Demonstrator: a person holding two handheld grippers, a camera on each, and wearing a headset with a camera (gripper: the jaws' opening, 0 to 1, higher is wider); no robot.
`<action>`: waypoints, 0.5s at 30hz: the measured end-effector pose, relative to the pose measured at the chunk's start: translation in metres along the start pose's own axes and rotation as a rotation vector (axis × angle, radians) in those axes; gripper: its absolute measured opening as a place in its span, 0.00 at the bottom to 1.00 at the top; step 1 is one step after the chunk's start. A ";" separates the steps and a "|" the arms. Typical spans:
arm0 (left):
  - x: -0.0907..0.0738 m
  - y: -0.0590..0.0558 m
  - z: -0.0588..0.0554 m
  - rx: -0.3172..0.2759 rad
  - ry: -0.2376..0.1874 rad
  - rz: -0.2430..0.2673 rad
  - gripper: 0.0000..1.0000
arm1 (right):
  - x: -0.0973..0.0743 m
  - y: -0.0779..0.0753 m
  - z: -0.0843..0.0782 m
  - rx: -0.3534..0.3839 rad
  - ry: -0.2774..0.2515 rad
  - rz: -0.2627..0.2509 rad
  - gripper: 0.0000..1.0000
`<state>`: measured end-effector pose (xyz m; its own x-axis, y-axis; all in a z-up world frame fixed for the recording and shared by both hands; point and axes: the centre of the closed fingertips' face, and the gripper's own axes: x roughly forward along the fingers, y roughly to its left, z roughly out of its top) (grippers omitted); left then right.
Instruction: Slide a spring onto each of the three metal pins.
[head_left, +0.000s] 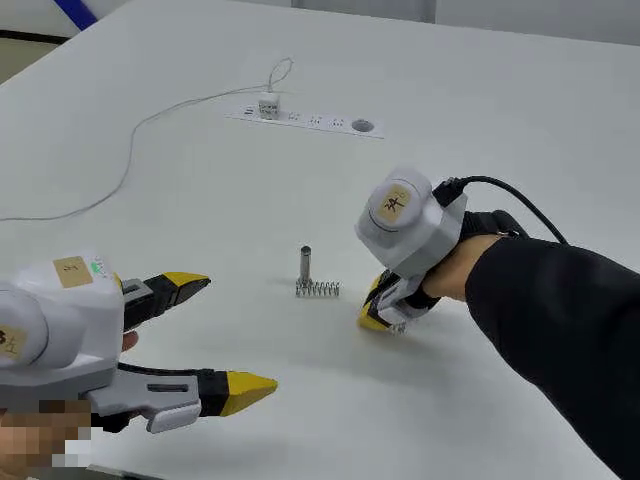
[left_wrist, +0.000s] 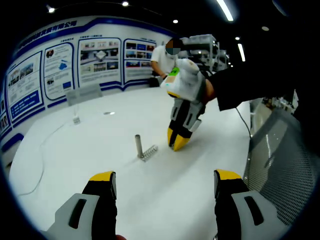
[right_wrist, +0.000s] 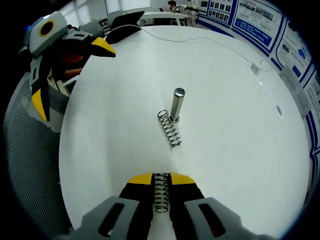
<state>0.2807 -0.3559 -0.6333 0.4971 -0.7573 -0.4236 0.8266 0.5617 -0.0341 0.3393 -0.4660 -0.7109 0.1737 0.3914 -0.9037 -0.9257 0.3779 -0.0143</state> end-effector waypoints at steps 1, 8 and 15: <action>0.000 0.000 0.000 0.000 -0.001 0.000 0.82 | -0.001 0.000 -0.001 0.003 -0.001 -0.004 0.12; 0.002 -0.002 0.001 0.006 -0.001 -0.009 0.82 | -0.012 0.002 -0.001 0.023 -0.045 -0.020 0.12; 0.004 -0.003 0.005 0.016 -0.004 -0.019 0.82 | -0.025 0.002 -0.004 0.054 -0.093 -0.051 0.12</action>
<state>0.2809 -0.3619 -0.6306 0.4822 -0.7693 -0.4191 0.8401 0.5417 -0.0276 0.3315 -0.4778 -0.6901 0.2528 0.4455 -0.8588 -0.8958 0.4432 -0.0338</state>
